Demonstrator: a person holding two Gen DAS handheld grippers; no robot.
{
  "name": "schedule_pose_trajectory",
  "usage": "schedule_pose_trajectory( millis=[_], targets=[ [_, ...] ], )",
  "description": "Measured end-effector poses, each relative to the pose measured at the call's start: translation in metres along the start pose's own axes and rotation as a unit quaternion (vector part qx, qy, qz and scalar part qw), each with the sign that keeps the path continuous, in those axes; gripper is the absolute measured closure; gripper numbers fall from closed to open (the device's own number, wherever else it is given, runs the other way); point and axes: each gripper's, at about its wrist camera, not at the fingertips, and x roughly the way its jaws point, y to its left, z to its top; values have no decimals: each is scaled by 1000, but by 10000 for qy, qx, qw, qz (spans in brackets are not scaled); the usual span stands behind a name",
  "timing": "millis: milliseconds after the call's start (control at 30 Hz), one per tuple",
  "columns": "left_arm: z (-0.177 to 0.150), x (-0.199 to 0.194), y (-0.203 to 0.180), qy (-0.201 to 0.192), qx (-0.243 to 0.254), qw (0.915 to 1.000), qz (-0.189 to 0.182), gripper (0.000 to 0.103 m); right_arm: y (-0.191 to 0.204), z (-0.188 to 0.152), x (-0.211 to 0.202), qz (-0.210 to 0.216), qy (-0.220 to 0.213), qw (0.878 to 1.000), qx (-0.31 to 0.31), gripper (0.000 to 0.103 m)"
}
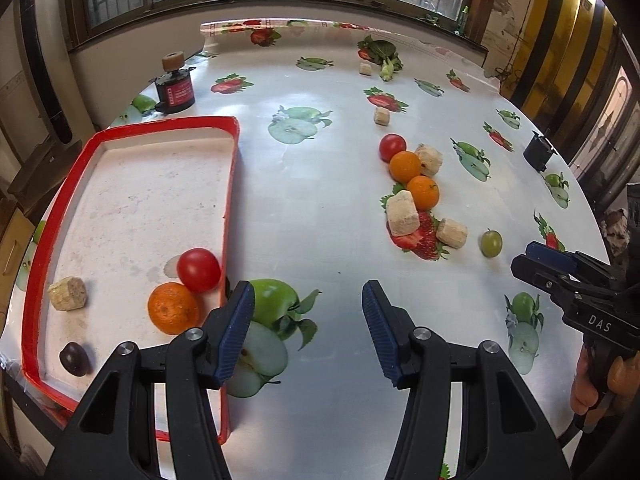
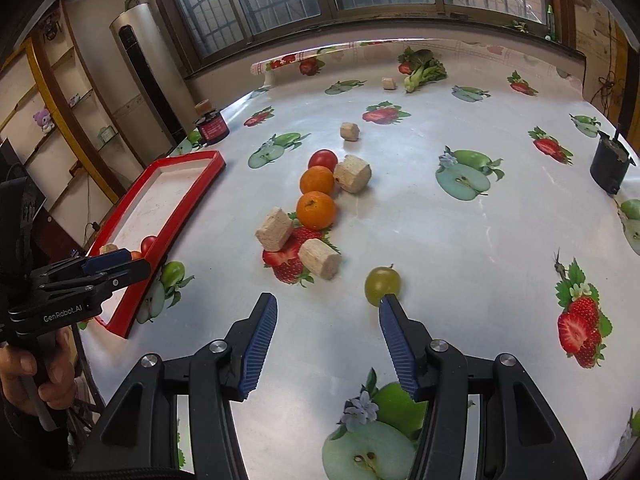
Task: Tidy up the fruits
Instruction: 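Grasp the green grape with the right gripper while the left grasps a beige cube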
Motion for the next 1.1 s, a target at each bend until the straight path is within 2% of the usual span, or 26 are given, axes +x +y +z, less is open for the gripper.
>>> schedule_pose_trajectory(
  millis=[267, 667, 900, 1033, 1100],
  targets=[
    [7, 18, -26, 104, 219, 9996, -167, 49, -23, -2, 3, -182, 5, 9996, 204, 48],
    [34, 58, -53, 322, 286, 9982, -428, 49, -28, 4, 28, -301, 150, 9994, 83, 49],
    [48, 93, -61, 547, 178, 9962, -658, 49, -29, 12, 43, -352, 196, 9992, 35, 59],
    [54, 99, -62, 413, 202, 9970, -627, 49, -29, 12, 51, -380, 254, 9989, -56, 67],
    [56, 101, -62, 365, 238, 9969, -648, 67, -29, 12, 52, -398, 209, 9990, -90, 69]
  ],
)
